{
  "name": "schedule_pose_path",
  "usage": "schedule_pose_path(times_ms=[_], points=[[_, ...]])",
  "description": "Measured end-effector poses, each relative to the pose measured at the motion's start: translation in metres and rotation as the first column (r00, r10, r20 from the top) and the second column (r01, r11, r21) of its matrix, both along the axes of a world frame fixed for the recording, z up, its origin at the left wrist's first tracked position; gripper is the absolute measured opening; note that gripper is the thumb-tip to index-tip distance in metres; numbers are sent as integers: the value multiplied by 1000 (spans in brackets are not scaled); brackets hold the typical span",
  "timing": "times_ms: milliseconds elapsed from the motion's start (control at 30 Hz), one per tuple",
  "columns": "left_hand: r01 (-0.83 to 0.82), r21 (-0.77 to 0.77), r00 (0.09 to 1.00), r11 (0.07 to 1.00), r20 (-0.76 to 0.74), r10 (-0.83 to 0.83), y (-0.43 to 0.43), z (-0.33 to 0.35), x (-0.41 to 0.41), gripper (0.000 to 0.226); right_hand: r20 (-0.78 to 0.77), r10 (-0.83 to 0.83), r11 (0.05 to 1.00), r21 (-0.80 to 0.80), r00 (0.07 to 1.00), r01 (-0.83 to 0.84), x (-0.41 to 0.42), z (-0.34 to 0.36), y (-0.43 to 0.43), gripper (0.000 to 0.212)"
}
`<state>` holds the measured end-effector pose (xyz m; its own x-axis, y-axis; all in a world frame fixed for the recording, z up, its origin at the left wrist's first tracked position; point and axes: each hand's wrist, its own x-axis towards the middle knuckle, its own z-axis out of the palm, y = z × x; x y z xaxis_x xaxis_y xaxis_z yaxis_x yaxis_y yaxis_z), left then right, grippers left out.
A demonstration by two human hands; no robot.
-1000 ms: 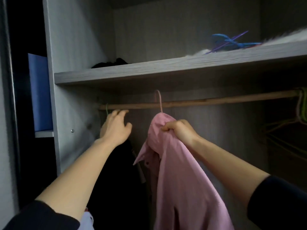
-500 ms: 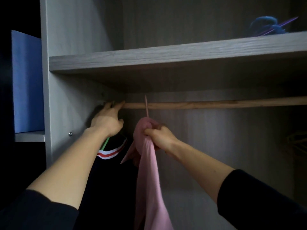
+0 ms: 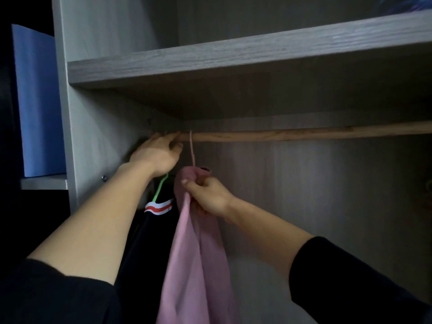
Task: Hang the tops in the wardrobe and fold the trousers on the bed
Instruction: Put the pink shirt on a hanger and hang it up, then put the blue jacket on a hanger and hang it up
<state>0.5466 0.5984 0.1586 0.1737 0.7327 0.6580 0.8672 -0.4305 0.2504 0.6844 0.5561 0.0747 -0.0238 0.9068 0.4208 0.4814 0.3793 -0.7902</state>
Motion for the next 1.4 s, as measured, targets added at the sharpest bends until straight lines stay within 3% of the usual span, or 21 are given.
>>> schedule_pose_path(times_ms=[100, 167, 267, 400, 600, 767, 833, 967, 1100, 1300, 1400], points=[[-63, -55, 998, 996, -33, 62, -10, 2, 8, 54, -39, -28, 1000, 0, 999, 28, 27, 5, -18, 38], [-100, -12, 994, 995, -42, 99, -25, 2, 23, 54, 8, -105, 994, 40, 994, 105, 57, 9, -32, 32], [8, 106, 1000, 994, -9, -7, -51, 3, 65, 53, 77, -251, 965, 103, 965, 242, 108, 14, -52, 9], [193, 174, 980, 966, -78, -182, -77, 2, 139, 49, 148, -434, 897, 167, 889, 410, 173, 21, -92, 12], [386, 206, 921, 899, -147, -362, -103, -5, 246, 54, 392, -688, 721, 269, 611, 639, 252, 22, -159, 31], [462, 249, 883, 852, -219, -415, -129, -13, 314, 50, 528, -771, 594, 392, 357, 703, 304, 24, -208, 27], [483, 282, 872, 829, -247, -424, -134, -15, 331, 49, 563, -797, 521, 462, 216, 718, 322, 24, -222, 26], [480, 355, 877, 802, -164, -452, -136, -17, 349, 58, 619, -780, 369, 574, -93, 731, 353, 27, -247, 40], [467, 438, 878, 768, -125, -463, -128, -24, 355, 55, 679, -666, 302, 624, -309, 720, 375, 23, -257, 38], [455, 472, 875, 755, -79, -478, -125, -27, 358, 53, 732, -516, 367, 658, -445, 657, 384, 15, -254, 33], [458, 502, 867, 734, -73, -492, -123, -30, 359, 51, 745, -526, 379, 637, -410, 671, 380, 20, -256, 26]])
